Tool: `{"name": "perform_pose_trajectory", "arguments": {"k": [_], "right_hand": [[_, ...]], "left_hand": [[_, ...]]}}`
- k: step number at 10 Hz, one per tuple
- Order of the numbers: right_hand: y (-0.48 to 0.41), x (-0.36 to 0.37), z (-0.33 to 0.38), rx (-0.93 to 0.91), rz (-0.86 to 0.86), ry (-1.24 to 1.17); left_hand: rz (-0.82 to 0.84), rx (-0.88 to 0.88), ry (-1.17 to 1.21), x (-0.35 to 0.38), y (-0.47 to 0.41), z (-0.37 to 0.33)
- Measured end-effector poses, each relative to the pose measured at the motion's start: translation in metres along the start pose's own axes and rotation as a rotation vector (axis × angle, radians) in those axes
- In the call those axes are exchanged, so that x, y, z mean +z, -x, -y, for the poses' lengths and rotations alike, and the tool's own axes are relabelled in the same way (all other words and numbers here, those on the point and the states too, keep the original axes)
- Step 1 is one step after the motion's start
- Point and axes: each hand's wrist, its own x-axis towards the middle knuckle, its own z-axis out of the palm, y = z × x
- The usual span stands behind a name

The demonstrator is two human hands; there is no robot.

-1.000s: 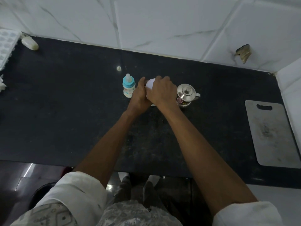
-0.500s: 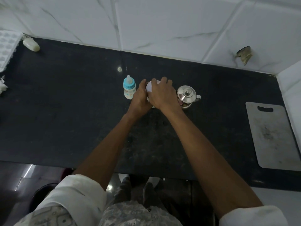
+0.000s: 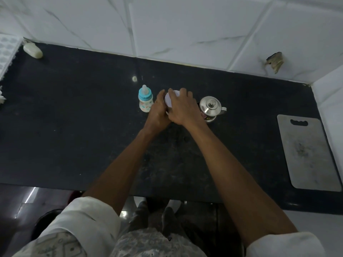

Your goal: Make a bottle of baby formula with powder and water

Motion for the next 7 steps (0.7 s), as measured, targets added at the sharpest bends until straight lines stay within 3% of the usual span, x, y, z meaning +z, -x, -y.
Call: {"name": "perform_pose_trajectory", "arguments": {"k": [3, 4, 5, 7], "right_hand": [[0.01, 0.008, 0.0, -0.007, -0.042, -0.038], [0.017, 0.009, 0.001, 0.008, -0.019, -0.072], [0.027, 0.012, -0.002, 0.034, -0.075, -0.067], [0.044, 0.004, 0.002, 0.081, -0.33, -0.015]], "left_hand": [[0.019, 0.036, -0.039, 0.003, 0.006, -0.003], [0.116, 0.104, -0.135, 0.001, 0.013, -0.009], [0.115, 0.08, -0.199, -0.003, 0.022, -0.01], [-0.01, 0.258, -0.488, -0.016, 0.02, -0.032]]}}
